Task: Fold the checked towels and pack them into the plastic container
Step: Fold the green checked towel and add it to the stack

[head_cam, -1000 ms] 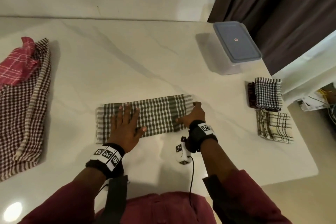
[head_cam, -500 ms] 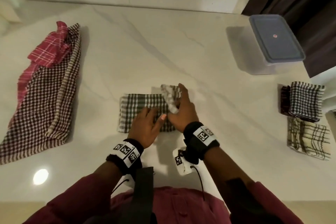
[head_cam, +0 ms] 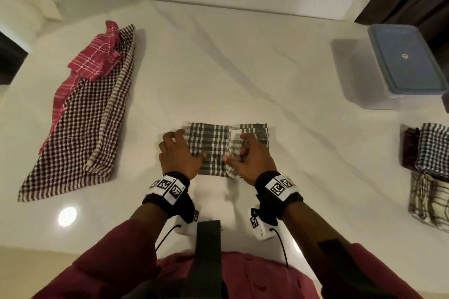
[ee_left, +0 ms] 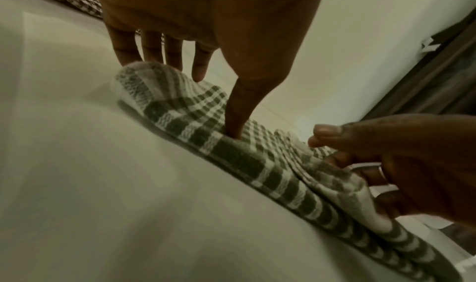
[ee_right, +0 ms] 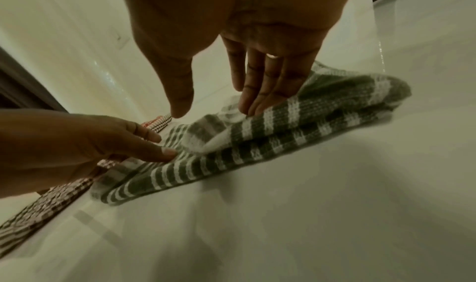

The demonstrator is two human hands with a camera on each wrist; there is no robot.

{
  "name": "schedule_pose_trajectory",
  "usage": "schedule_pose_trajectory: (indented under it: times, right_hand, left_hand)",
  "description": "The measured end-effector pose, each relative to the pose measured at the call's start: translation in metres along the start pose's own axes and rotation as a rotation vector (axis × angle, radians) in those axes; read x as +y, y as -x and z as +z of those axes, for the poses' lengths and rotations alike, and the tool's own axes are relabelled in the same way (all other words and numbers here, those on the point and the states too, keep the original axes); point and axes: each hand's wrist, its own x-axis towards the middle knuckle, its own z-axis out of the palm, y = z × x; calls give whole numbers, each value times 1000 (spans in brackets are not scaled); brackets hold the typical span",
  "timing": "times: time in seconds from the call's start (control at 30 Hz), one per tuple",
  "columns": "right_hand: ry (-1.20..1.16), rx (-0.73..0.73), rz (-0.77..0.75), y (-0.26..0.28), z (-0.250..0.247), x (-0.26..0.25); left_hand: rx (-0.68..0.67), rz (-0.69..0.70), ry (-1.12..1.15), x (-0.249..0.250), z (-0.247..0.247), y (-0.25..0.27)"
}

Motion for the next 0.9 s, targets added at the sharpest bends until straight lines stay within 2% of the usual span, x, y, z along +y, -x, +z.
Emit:
schedule_pose_trajectory:
  times: [0.17,0.27,0.33,0.43,0.5,0.7,0.8,0.9]
  right_hand:
    - [6,-127,14,-12,10,-8]
    - [-50,-50,20,-12,0,-7]
    - [42,28,-24,-12,-9,1]
    - [260,-101,-57,-10,-16,9]
    - [304,-137,-64,-11,-16,15]
    - [228,-98,-71,-13,-14,20]
    - [183,-135,-50,-16,-16,21]
    - [190,-164,-66,-21,-18,22]
  left_hand:
    - [-60,-70,7,5,-5,-4]
    - [-122,-96,-36,7,-11,-12]
    - [-175,-114,-77,9,-15,-18]
    - [-253,-146,-94,12,-17,-26]
    - [-279,-113,-26,11,-17,-29]
    - [-299,-26,361,22,-24,-20]
    - [-291,98,519,48,-28,-7]
    - [-344,260,601,79,-21,11]
